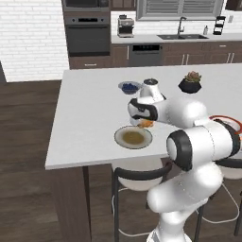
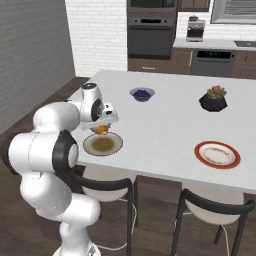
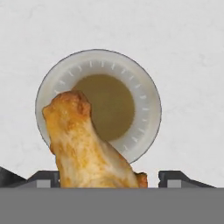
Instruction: Pick the chicken drumstick and sweet potato from their plates and place them in the bowl. Then put the bowl in the fridge.
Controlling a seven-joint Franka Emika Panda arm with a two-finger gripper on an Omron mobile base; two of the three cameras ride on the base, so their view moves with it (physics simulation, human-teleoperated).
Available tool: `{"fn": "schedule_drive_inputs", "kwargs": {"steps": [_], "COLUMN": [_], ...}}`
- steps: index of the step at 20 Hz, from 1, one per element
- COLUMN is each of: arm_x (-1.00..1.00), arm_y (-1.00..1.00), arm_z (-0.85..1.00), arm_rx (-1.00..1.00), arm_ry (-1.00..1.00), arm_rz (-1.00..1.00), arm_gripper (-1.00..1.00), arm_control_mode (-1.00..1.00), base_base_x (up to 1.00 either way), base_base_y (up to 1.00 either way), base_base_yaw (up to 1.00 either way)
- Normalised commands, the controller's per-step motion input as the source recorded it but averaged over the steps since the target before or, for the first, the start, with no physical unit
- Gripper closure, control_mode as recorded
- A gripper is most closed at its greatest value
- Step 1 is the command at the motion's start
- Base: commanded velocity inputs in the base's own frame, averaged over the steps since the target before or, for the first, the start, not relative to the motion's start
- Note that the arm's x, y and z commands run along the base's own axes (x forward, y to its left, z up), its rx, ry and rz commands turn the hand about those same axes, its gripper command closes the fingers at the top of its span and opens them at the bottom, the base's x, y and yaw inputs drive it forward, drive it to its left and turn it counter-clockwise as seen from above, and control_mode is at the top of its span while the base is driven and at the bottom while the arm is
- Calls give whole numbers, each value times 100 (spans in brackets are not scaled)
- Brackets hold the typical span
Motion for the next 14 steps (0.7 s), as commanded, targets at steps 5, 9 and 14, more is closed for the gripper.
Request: {"fn": "schedule_drive_inputs", "kwargs": {"steps": [5,9,14], "arm_x": [-100,0,0], "arm_y": [-47,0,0], "arm_z": [59,0,0], "arm_rx": [0,0,0], "arm_ry": [-39,0,0], "arm_rz": [-8,0,0], "arm_gripper": [100,100,100], "arm_control_mode": [-100,100,100], "base_base_x": [0,-44,-3], "base_base_y": [0,-99,-100], "base_base_yaw": [0,-15,-16]}}
